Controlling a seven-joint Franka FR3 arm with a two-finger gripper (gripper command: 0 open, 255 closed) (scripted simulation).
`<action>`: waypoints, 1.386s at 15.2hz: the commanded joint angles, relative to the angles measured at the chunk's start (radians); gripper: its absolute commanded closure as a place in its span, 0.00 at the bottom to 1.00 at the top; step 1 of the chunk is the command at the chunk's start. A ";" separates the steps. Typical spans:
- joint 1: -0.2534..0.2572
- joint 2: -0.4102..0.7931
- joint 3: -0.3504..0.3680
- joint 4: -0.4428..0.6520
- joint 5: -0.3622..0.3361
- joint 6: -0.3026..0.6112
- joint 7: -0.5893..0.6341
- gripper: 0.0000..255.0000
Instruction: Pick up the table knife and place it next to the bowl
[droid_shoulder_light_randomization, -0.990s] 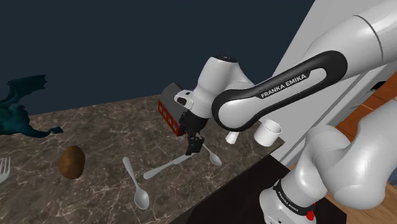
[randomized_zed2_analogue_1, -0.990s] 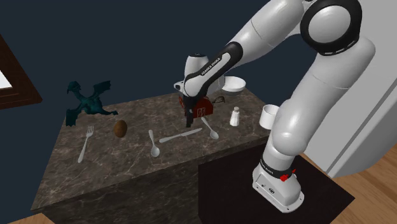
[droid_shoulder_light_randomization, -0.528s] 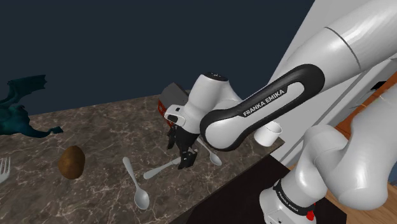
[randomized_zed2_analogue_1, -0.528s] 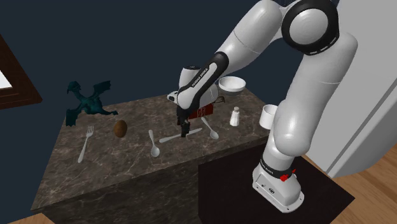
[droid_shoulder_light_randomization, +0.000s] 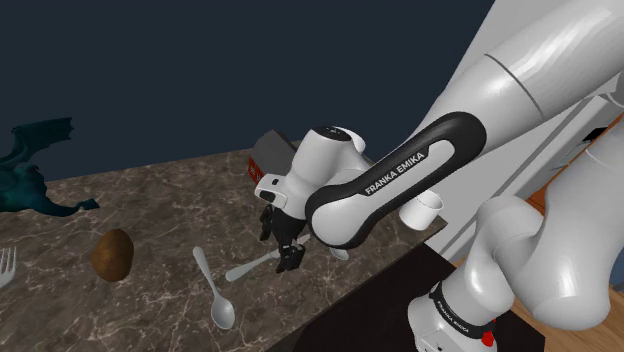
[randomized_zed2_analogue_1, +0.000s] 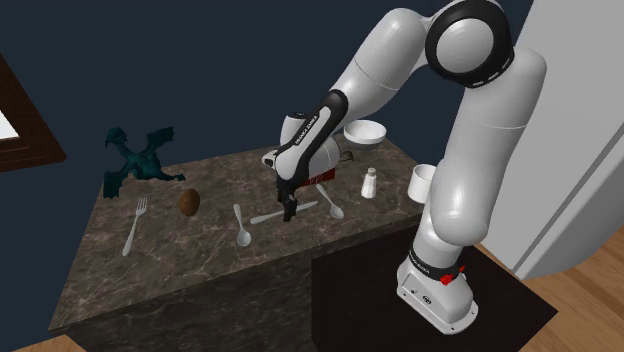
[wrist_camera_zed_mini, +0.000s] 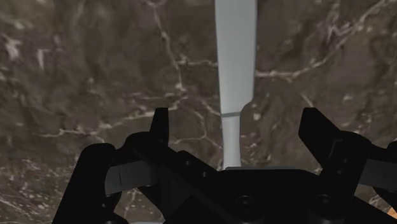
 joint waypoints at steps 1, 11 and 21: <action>0.000 0.001 0.000 0.000 0.001 0.001 -0.001 0.00; 0.000 0.004 0.001 0.002 0.002 0.002 -0.001 1.00; -0.016 -0.114 -0.003 0.008 -0.094 -0.117 0.082 1.00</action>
